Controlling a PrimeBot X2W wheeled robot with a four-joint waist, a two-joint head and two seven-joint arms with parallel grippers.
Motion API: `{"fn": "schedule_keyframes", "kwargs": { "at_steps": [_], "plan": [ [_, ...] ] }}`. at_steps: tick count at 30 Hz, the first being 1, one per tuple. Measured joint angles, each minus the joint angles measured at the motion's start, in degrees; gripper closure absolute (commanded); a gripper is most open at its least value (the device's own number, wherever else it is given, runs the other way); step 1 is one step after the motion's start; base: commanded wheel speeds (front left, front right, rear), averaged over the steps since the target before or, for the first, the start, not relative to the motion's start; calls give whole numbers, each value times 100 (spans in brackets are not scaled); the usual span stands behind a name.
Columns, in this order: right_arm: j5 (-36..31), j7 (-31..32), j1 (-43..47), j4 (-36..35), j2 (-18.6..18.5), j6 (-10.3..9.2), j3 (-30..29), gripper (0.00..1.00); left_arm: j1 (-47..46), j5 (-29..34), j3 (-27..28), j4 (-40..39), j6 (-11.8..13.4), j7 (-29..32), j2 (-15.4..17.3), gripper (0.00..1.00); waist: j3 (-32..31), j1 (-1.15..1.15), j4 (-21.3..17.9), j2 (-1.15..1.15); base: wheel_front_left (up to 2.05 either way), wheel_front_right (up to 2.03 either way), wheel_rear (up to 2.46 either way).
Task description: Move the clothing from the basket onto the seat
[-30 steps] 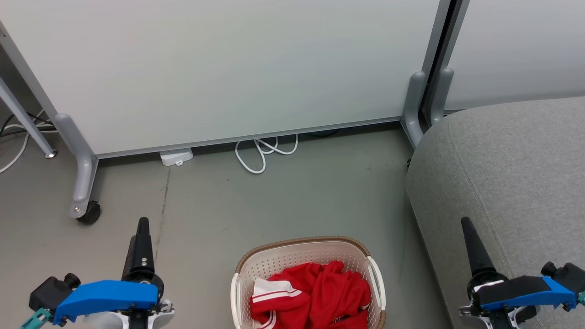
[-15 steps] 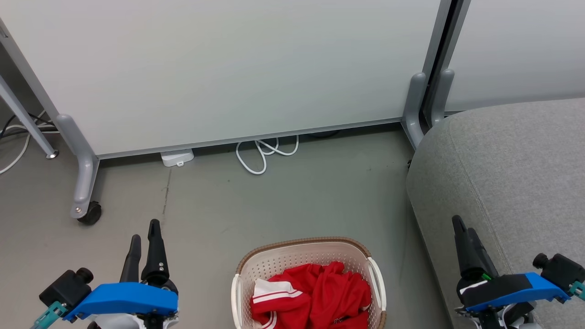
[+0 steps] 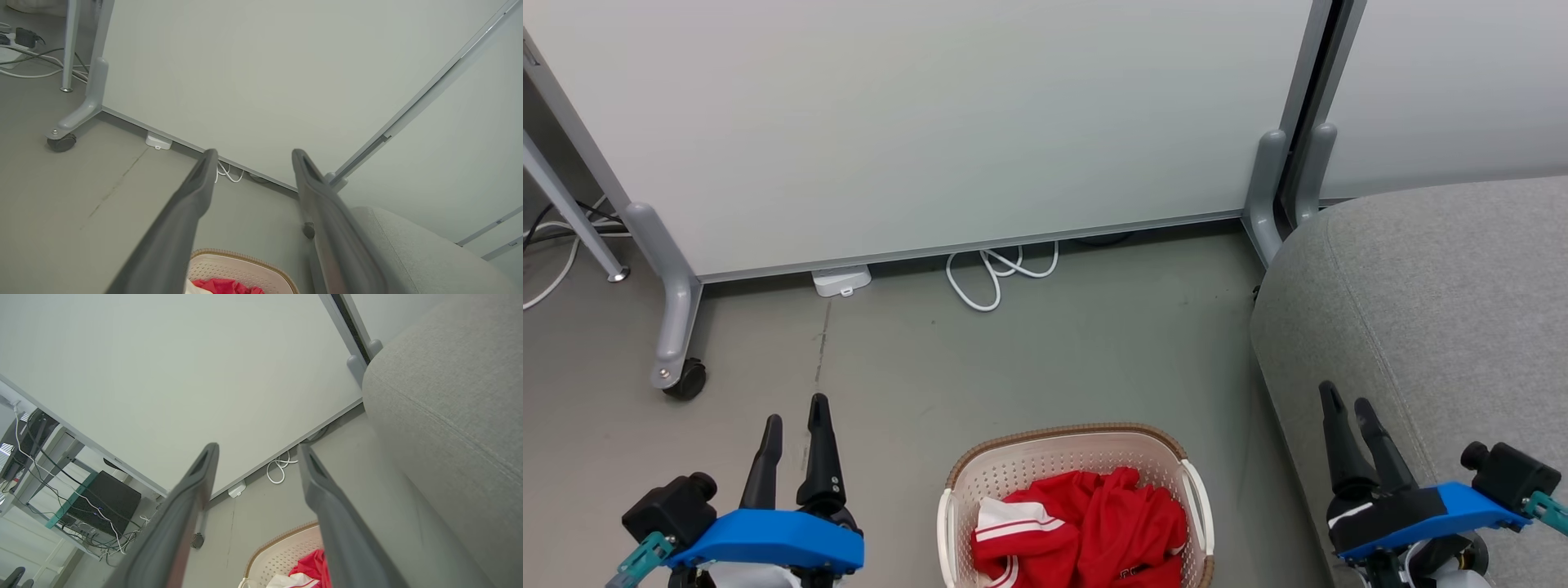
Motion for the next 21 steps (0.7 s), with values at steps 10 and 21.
{"fn": "schedule_keyframes", "kwargs": {
  "at_steps": [10,21],
  "plan": [
    [-634,-133,-18,25,-1,0,0,0,-1,582,-107,51,-35,-157,11,0,9,0,9,0,0,0,0],
    [-1263,-265,-38,38,-3,1,-18,0,-1,1096,-180,129,-51,-315,10,0,20,1,5,0,0,0,0]
  ]
}}
